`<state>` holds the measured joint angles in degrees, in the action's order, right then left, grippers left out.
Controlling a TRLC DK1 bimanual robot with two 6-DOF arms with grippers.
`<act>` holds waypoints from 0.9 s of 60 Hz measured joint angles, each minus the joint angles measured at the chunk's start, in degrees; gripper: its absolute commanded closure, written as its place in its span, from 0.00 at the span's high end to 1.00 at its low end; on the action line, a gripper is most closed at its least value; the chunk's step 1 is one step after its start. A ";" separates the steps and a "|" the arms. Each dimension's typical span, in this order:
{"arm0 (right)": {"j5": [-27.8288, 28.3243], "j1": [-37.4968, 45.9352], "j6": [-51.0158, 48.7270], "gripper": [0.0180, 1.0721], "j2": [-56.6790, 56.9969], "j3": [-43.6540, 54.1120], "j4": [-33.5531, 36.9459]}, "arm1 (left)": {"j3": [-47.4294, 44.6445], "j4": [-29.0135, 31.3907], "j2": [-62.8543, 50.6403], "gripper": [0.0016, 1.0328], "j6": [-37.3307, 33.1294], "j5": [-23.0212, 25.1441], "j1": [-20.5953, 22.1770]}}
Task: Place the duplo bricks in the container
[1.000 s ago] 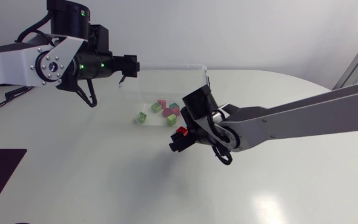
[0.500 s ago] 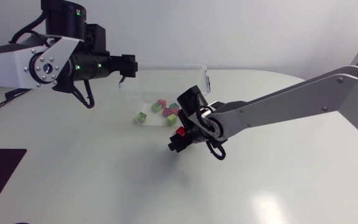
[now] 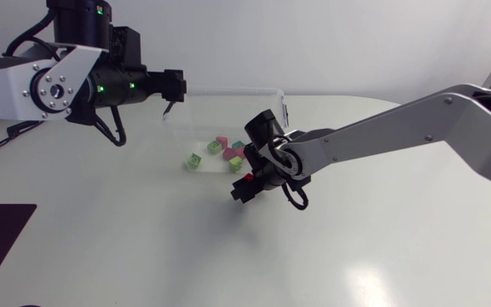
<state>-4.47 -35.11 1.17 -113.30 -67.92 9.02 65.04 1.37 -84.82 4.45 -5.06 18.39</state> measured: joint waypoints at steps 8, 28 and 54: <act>0.28 0.37 -1.51 0.83 0.00 -0.02 0.00 | -1.09 0.00 0.68 0.91 0.00 0.00 0.00; 1.99 2.40 -5.95 0.83 0.00 0.11 -3.26 | -2.49 -0.02 1.22 0.91 0.00 -0.02 -0.02; 5.86 5.25 -11.98 0.83 -3.21 -0.13 -2.80 | -2.75 -0.48 1.20 0.91 0.00 -0.02 -0.02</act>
<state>1.39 -29.87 -10.81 -116.51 -68.05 6.22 62.28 0.89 -83.61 4.45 -5.08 18.37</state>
